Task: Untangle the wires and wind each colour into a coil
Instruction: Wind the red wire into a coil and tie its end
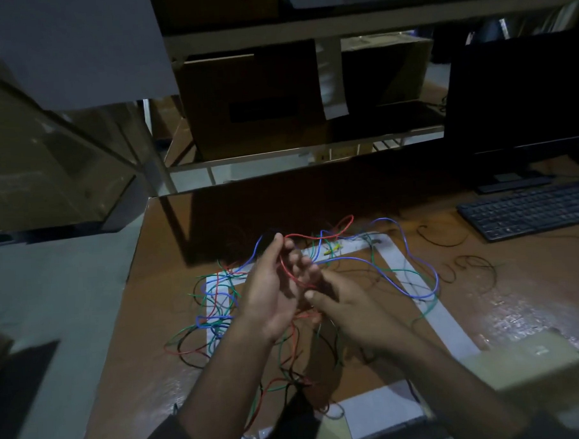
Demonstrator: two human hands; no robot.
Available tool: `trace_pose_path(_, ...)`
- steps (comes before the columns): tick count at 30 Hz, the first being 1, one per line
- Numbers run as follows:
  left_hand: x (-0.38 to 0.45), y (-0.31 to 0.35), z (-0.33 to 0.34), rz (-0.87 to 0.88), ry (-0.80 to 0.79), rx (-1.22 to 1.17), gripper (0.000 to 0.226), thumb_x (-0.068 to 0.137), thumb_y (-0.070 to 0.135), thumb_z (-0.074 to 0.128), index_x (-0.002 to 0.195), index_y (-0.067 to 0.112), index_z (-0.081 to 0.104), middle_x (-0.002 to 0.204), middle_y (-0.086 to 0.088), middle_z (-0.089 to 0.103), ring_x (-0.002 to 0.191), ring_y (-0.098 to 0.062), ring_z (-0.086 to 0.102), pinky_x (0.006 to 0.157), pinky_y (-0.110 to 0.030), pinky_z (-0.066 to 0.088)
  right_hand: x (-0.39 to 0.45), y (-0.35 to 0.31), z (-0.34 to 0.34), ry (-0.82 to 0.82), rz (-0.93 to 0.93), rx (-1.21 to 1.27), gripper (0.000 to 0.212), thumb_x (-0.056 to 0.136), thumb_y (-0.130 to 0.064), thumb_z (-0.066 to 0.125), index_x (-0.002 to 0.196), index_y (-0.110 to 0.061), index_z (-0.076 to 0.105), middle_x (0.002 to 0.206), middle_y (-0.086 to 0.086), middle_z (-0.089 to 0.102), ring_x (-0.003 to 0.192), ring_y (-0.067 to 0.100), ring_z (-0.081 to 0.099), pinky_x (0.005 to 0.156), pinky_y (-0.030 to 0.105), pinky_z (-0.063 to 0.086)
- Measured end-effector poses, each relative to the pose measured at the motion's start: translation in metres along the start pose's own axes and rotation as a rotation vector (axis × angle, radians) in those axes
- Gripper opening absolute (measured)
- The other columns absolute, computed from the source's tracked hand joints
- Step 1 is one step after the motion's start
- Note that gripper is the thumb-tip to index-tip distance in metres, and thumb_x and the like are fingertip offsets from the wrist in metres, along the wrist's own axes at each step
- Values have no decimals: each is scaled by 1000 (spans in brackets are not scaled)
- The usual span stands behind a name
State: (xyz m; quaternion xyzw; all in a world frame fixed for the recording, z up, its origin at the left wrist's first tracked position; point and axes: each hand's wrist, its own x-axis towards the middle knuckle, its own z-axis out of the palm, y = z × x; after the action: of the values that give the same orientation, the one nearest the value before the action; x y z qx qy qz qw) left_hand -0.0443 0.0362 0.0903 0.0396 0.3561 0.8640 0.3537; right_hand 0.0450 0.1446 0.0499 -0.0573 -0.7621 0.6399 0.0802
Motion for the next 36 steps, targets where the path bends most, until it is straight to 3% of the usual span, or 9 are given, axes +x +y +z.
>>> trace_pose_path(5,-12,-7,-6,196,-21,671,55,99,53,48,113,6,73,113,-11,77,112,-22,71,93,-36,58,-2,-9,-13,331,61,158,9,103,-7,52,98,-11,58,71,8,70,66,28,67,55,31,55)
trace_pose_path(10,-31,-15,-12,220,-283,930,31,87,40,71,105,15,75,103,-4,77,100,-12,71,89,-25,55,0,-12,-33,432,79,229,15,103,-3,48,94,-15,48,63,0,62,49,19,60,43,29,49)
trace_pose_path(14,-37,-22,1,288,-332,1118,18,83,16,84,98,11,75,84,-2,73,82,-7,67,81,-20,51,2,-2,-48,364,119,183,14,103,-2,46,98,-15,45,66,2,65,45,15,56,43,26,43)
trace_pose_path(20,-35,-46,34,329,-459,1369,27,79,17,88,94,19,65,90,3,73,85,-12,69,84,-35,55,1,14,-83,260,150,52,24,101,-1,40,93,-22,48,53,-13,57,49,11,48,51,30,37)
trace_pose_path(25,-15,-68,50,364,-125,998,26,95,3,68,91,20,48,80,-19,56,71,-27,61,63,-45,48,-1,29,-108,192,143,-287,38,82,-27,55,112,-43,40,97,-1,69,75,26,68,67,47,58)
trace_pose_path(28,0,-73,54,406,126,763,13,99,-3,57,100,9,60,84,-16,57,68,-24,63,61,-31,54,-8,26,-120,295,-141,-510,62,77,-10,64,132,-29,41,124,-7,47,108,13,56,92,19,46)
trace_pose_path(30,5,-76,57,348,209,585,21,101,-2,52,106,8,69,81,-8,61,65,-15,64,62,-25,56,-7,26,-129,272,-403,-610,55,72,-3,65,125,-18,55,125,-5,48,118,11,47,102,9,32)
trace_pose_path(34,11,-80,68,316,189,199,27,100,0,50,120,0,67,79,-7,68,73,-12,70,71,-22,61,3,44,-145,-86,-557,-720,19,96,-25,53,102,-18,69,123,-5,61,138,14,41,113,37,34)
trace_pose_path(36,14,-78,69,365,183,100,33,101,-1,43,126,-5,63,88,-12,68,86,-19,74,79,-26,62,1,53,-147,-182,-546,-716,40,104,-47,43,99,-17,69,123,-5,62,141,13,39,114,37,34)
